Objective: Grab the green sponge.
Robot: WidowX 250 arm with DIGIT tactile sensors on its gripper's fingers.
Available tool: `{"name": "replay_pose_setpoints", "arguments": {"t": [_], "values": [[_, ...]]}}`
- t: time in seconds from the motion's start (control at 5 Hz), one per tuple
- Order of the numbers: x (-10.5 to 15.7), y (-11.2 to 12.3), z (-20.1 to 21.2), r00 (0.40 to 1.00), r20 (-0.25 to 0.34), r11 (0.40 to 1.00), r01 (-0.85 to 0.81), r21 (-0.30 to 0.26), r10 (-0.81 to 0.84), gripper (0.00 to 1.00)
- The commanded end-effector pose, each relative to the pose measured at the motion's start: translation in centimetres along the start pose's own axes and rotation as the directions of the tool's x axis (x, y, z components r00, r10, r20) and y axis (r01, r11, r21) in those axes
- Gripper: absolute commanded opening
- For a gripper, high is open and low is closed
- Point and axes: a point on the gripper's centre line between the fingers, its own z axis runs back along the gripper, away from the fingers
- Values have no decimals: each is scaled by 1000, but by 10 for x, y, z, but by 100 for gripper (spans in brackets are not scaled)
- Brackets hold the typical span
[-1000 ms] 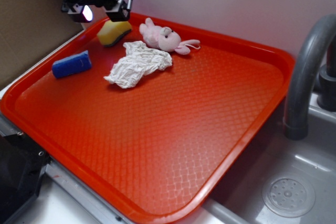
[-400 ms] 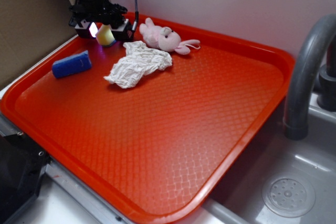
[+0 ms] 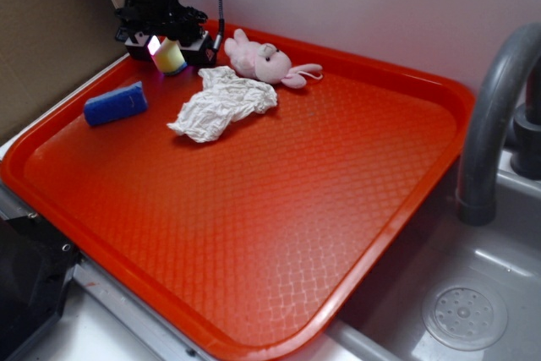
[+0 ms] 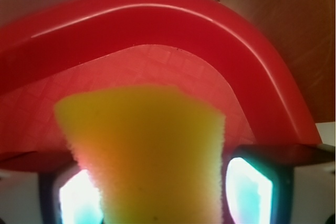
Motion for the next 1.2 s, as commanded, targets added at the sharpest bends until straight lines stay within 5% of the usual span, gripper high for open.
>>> {"name": "replay_pose_setpoints", "arguments": {"t": [0.0, 0.2, 0.4, 0.8, 1.0], "values": [[-5, -12, 61, 971, -5, 970, 239, 51, -239, 0], [-21, -18, 108, 957, -36, 958, 287, -10, -288, 0], [-41, -24, 147, 932, -74, 927, 341, -155, -355, 0], [-97, -55, 215, 872, -24, 847, 469, -250, -490, 0], [-114, -58, 238, 850, 52, 806, 516, -289, -525, 0]]}}
